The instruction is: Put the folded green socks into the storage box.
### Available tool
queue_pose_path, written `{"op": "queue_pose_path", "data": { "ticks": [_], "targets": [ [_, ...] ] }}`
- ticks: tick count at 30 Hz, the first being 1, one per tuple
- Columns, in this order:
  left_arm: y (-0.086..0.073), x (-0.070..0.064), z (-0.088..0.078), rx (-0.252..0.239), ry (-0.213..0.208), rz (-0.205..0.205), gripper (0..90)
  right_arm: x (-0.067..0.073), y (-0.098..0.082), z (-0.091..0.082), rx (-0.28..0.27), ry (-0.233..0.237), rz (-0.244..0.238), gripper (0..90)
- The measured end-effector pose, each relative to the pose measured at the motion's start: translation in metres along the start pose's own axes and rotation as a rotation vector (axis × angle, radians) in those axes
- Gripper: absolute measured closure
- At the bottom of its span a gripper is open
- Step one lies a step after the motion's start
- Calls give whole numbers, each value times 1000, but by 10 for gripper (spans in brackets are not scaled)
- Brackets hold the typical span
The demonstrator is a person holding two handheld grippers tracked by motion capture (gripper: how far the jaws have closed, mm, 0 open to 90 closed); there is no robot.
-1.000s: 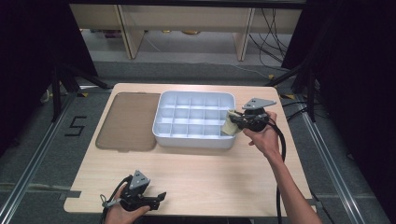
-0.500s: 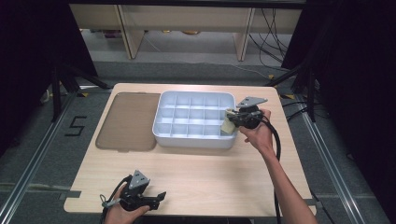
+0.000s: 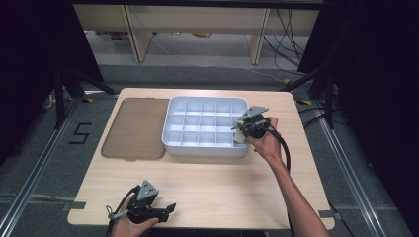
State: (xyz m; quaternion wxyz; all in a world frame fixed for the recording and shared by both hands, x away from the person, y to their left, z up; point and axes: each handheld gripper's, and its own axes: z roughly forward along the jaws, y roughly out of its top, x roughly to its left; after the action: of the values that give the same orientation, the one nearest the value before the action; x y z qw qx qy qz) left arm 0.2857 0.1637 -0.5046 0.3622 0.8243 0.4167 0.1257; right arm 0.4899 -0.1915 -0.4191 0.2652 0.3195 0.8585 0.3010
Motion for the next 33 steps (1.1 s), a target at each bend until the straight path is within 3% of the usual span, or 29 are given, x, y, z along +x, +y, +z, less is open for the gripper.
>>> {"op": "queue_pose_path", "data": {
  "ticks": [5,7,9,10,13,18,21,30,32,33],
  "targets": [
    [0,2,-1,24,-3,27,215,6,-3,6,8,-21,-40,757],
    [-1,-2,2,-19,-8,-20,215,9,-5,9,11,-20,-72,756],
    [0,-1,1,-5,-6,-7,215,12,-6,10,15,-24,-70,756],
    [0,2,-1,24,-4,26,215,13,-7,11,15,-22,-66,756],
    [0,1,-1,23,-5,19,215,13,-9,13,17,-9,-75,755],
    [0,1,-1,26,5,24,216,16,-17,16,8,8,-72,753],
    [0,0,0,5,-6,-7,215,16,-20,17,16,20,-54,752],
    [0,-1,1,-11,-3,-20,215,17,-25,24,36,41,-45,738],
    [0,-1,0,-7,-5,-18,216,15,-25,21,21,56,7,694],
    [0,-1,0,-7,-5,-18,215,15,-25,21,21,56,7,694]
  ]
}}
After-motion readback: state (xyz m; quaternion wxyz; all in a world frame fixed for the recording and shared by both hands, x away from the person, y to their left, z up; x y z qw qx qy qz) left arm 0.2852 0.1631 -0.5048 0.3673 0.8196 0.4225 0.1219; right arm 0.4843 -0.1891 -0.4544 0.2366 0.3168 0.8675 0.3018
